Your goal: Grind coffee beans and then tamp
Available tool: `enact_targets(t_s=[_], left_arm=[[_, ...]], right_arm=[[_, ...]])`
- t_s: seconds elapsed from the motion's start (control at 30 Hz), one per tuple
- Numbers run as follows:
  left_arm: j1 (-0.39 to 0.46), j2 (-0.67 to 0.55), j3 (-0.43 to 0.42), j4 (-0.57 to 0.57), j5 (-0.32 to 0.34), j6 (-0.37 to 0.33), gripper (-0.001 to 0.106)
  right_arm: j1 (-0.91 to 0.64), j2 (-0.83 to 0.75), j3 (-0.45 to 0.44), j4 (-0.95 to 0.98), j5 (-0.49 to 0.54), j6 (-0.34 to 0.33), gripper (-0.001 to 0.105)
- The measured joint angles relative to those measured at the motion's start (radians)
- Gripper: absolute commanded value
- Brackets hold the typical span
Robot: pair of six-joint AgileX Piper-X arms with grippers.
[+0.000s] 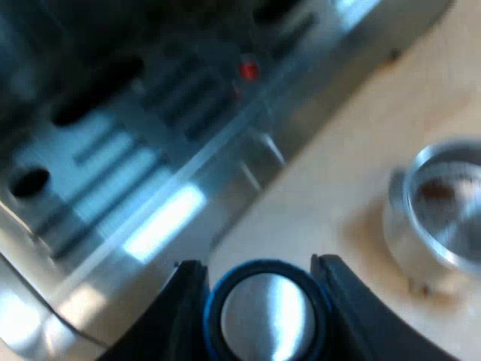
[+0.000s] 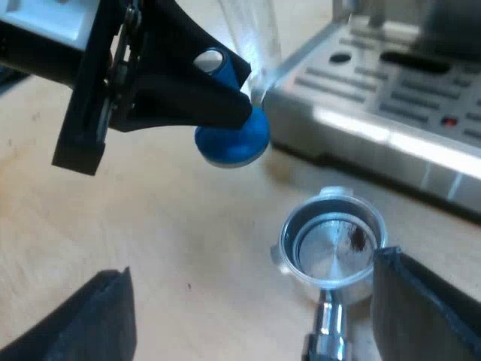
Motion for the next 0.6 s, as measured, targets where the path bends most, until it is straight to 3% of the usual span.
enact_targets(t_s=[0.43,0.6], left_arm=[[0.000,0.002,0.098,-0.140,-0.003,0.000,0.019],[0.000,0.078,0.098,-0.186,-0.003,0.000,0.019]], right_arm=[[0.000,0.126,0.000,-0.128,-0.003,-0.002,0.066],[0.000,0.133,0.000,-0.153,-0.004,-0.002,0.066]])
